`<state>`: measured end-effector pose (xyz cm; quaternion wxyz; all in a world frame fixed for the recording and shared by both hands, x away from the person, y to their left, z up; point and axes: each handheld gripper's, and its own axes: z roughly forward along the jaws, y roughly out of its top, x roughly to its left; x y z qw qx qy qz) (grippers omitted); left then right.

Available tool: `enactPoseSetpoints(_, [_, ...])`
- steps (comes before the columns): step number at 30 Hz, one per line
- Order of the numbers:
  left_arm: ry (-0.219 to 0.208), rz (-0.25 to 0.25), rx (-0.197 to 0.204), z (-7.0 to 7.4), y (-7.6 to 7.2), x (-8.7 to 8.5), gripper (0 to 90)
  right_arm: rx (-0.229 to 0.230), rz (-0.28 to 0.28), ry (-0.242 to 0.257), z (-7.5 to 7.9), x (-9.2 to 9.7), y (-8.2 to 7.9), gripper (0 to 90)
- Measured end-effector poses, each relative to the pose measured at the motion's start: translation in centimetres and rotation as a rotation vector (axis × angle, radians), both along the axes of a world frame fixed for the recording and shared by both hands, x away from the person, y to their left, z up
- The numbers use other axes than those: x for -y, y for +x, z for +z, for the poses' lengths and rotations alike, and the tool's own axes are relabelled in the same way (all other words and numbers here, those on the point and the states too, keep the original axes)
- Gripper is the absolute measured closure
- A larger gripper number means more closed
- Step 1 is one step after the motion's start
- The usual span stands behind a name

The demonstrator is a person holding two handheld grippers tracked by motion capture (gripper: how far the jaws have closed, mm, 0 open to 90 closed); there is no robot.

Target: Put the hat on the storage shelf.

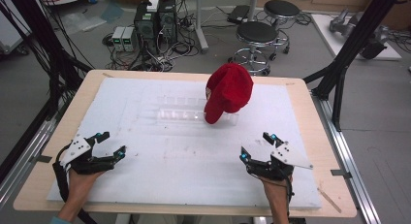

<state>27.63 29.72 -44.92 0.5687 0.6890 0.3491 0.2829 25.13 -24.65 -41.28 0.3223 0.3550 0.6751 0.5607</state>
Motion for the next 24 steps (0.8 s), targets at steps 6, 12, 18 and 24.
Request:
enactPoseSetpoints(6, [0.025, 0.001, 0.044, 0.0, -0.4, 0.2, 15.8, 0.035, -0.049, 0.033, -2.7, 1.2, -0.9, 9.6])
enactPoseSetpoints(12, [-0.005, 0.009, 0.064, -0.1, -0.6, -0.1, 15.7, 0.018, -0.082, 0.061, -3.8, 2.0, -0.7, 9.6])
enactPoseSetpoints(18, [-0.025, 0.014, 0.094, -0.2, -0.9, -0.2, 15.7, 0.03, -0.09, 0.065, -3.9, 1.9, -1.0, 9.6])
enactPoseSetpoints(24, [-0.036, 0.021, 0.108, -0.3, -1.1, -0.3, 15.8, 0.033, -0.095, 0.05, -3.9, 1.8, -0.9, 9.6])
